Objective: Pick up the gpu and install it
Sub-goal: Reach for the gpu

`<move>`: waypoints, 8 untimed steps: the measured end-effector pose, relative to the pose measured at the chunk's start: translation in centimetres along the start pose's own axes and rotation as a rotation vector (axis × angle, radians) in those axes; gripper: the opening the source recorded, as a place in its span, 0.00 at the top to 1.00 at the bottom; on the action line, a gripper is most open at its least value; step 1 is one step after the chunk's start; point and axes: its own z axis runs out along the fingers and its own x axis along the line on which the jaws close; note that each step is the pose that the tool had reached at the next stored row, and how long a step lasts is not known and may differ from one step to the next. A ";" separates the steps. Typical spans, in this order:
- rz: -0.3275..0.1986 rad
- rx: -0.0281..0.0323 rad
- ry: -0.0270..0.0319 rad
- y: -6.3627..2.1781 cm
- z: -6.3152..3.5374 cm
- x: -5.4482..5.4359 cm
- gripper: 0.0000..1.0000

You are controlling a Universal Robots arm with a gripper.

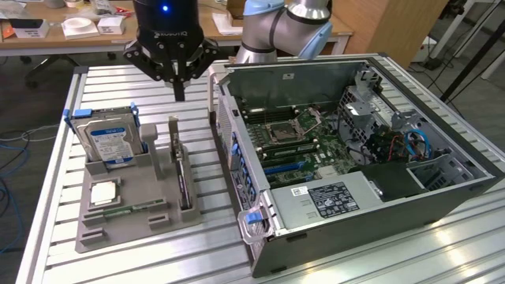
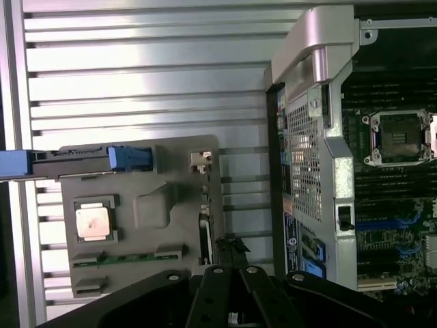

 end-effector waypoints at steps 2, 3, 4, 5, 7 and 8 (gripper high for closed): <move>0.000 0.0000 -0.0001 -0.38 -0.01 0.0 0.89; 0.000 0.0000 0.0000 -0.52 -0.02 0.0 0.89; 0.000 0.0000 0.0000 -0.62 -0.03 0.1 0.89; 0.000 -0.0001 -0.0001 -0.71 -0.03 0.2 0.89; 0.000 0.0000 0.0000 -0.91 -0.04 0.3 0.89; 0.000 0.0000 -0.0001 -1.02 -0.05 0.4 0.89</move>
